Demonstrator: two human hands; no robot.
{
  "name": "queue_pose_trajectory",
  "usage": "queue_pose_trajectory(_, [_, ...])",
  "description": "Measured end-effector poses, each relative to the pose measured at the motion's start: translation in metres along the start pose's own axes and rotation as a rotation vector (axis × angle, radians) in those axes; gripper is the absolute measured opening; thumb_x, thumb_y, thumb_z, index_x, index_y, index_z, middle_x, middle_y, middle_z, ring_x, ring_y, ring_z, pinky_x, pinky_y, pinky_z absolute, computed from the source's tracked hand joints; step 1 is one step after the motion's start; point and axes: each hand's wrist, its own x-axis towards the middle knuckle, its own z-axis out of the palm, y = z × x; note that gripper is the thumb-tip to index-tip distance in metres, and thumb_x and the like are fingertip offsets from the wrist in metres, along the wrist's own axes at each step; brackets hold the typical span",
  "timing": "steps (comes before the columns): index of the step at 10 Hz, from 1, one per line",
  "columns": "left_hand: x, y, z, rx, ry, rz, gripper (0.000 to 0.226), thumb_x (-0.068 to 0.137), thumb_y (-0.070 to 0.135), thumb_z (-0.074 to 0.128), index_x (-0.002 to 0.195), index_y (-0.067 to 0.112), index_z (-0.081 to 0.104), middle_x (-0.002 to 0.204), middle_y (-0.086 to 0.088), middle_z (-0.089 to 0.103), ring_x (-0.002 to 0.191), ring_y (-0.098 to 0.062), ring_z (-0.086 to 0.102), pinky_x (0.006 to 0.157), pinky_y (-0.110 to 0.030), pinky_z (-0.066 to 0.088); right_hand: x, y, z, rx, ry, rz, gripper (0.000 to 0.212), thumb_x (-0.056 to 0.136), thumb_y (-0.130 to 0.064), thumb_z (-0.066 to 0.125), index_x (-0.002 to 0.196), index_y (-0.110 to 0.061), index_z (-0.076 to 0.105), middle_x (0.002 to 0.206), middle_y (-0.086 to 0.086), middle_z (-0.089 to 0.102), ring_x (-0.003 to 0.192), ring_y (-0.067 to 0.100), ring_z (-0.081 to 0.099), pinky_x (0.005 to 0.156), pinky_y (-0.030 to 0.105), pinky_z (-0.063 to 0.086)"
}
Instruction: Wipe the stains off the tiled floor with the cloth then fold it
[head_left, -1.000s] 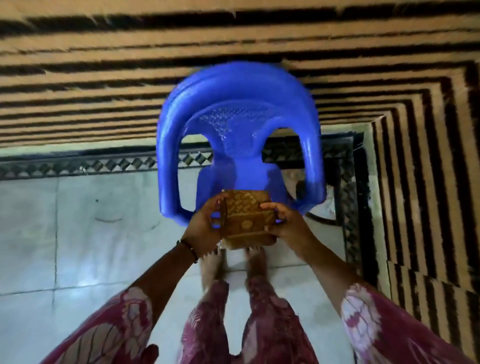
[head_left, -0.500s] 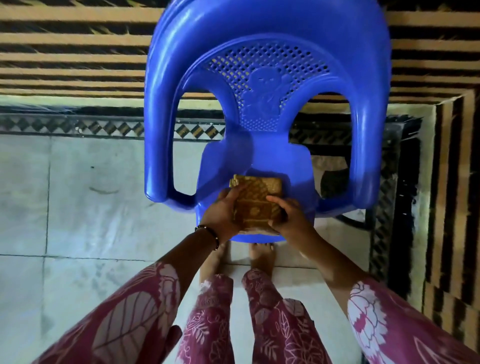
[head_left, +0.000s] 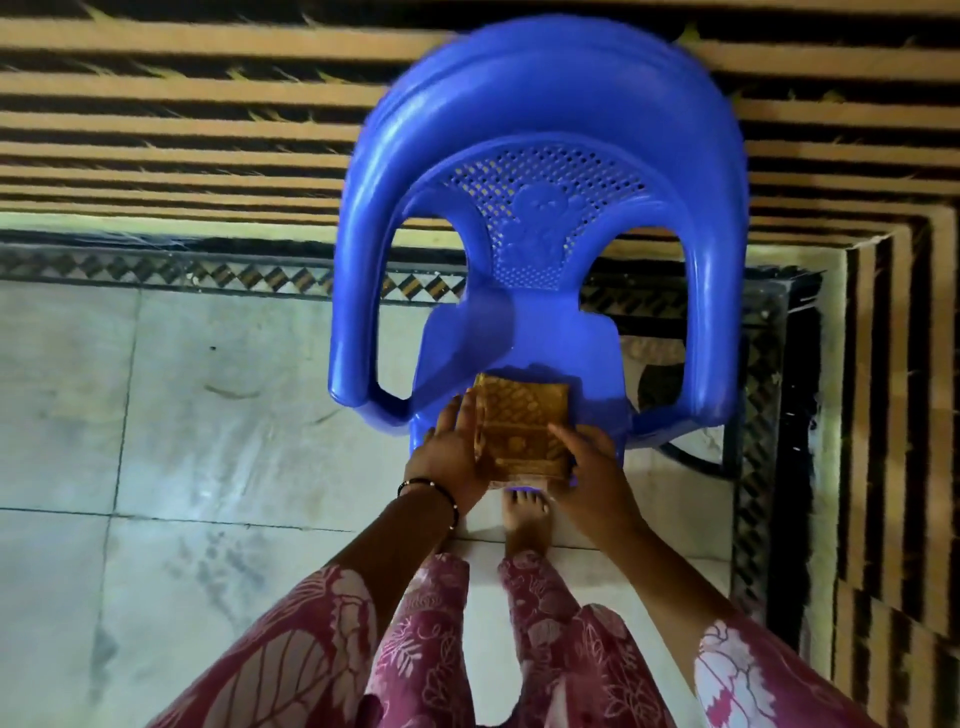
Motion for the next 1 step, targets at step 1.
queue_pose_trajectory(1, [-0.0376, 0.0156, -0.0267, -0.355, 0.18, -0.003, 0.07, 0.078, 0.036, 0.043, 0.142, 0.01, 0.035, 0.144, -0.013, 0.042, 0.122, -0.032, 0.05, 0.096, -0.038, 0.043, -0.03, -0.0323, -0.0236, 0.198, 0.04, -0.005, 0.04, 0.078, -0.008, 0.072, 0.116, -0.011, 0.062, 0.117, 0.006, 0.051, 0.102, 0.019, 0.056, 0.086, 0.022, 0.041])
